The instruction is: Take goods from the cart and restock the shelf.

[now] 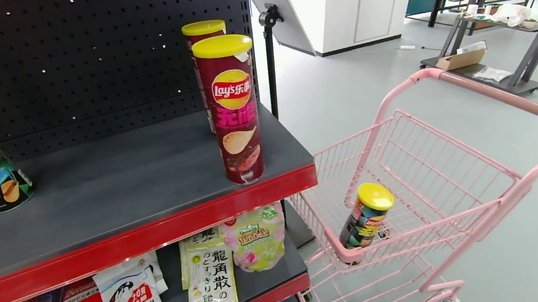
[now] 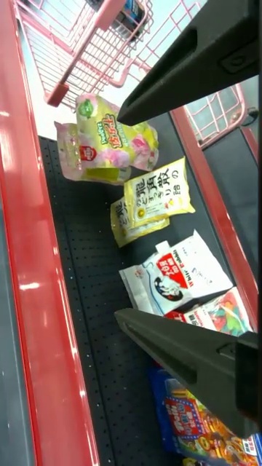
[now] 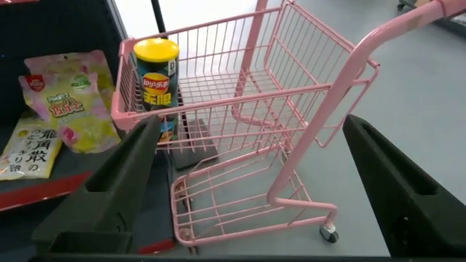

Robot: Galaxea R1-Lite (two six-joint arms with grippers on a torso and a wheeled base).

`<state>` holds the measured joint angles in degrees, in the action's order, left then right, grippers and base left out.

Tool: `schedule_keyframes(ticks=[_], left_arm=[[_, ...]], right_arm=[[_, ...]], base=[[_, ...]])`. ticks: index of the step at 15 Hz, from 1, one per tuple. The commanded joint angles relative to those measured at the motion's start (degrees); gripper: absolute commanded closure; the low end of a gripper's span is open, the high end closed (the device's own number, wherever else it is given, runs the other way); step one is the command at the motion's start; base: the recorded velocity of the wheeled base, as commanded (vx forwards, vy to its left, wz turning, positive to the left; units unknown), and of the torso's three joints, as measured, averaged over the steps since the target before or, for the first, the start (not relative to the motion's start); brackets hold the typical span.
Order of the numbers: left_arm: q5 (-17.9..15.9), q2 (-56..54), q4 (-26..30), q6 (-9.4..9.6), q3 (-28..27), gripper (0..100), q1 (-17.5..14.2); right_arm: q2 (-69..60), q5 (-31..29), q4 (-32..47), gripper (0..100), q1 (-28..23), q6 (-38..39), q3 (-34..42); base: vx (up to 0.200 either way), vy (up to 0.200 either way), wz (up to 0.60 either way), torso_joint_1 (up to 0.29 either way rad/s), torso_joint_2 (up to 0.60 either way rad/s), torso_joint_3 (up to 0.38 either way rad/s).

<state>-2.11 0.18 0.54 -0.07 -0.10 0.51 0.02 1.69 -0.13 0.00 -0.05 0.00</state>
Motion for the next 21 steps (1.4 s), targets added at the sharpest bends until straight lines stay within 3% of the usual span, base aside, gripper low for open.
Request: schedule_keyframes(ticks=[1, 2, 3, 5, 6, 9, 11, 12, 15, 17, 21], left_arm=[[0.0, 0.1, 0.0, -0.01, 0.0, 0, 0.0], [0.0, 0.1, 0.0, -0.01, 0.1, 0, 0.0], [0.0, 0.1, 0.0, -0.01, 0.0, 0, 0.0], [0.0, 0.0, 0.0, -0.01, 0.1, 0, 0.0], [0.0, 0.1, 0.0, -0.01, 0.0, 0, 0.0], [0.0, 0.1, 0.0, -0.01, 0.1, 0, 0.0], [0.0, 0.1, 0.0, -0.01, 0.0, 0, 0.0], [0.0, 0.1, 0.0, -0.01, 0.0, 0, 0.0], [0.0, 0.1, 0.0, 0.07, 0.0, 0, 0.0], [0.0, 0.1, 0.0, -0.01, 0.0, 0, 0.0], [0.0, 0.1, 0.0, 0.07, 0.0, 0, 0.0]], right_arm=[[0.1, 1.6, -0.1, 0, 0.2, -0.8, -0.4], [7.0, 4.5, -0.3, 0, 0.4, -0.7, -7.9], [22.8, 4.5, -0.6, 0, 0.0, 2.1, -19.8], [38.8, 8.1, -0.9, 0, 2.4, 3.9, -26.7], [46.0, 10.8, -4.0, 0, 4.9, 3.8, -24.1], [68.8, 13.6, -34.0, 0, 9.1, 5.1, -12.9], [81.7, 18.5, -49.1, 0, 9.4, 4.3, -8.2], [92.4, 20.3, -59.2, 0, 9.1, 3.1, -7.4], [107.0, 23.6, -77.2, 0, 8.3, 1.1, -6.6], [110.7, 24.9, -83.4, 0, 8.6, -0.3, -5.5], [112.9, 27.3, -83.9, 0, 8.7, -0.7, -4.9]], base=[[0.000, 0.000, 0.00, 0.000, 0.00, 0.000], [0.000, 0.000, 0.00, 0.000, 0.00, 0.000], [0.000, 0.000, 0.00, 0.000, 0.00, 0.000], [0.000, 0.000, 0.00, 0.000, 0.00, 0.000], [0.000, 0.000, 0.00, 0.000, 0.00, 0.000], [0.000, 0.000, 0.00, 0.000, 0.00, 0.000], [0.000, 0.000, 0.00, 0.000, 0.00, 0.000], [0.000, 0.000, 0.00, 0.000, 0.00, 0.000], [0.000, 0.000, 0.00, 0.000, 0.00, 0.000], [0.000, 0.000, 0.00, 0.000, 0.00, 0.000], [0.000, 0.000, 0.00, 0.000, 0.00, 0.000]])
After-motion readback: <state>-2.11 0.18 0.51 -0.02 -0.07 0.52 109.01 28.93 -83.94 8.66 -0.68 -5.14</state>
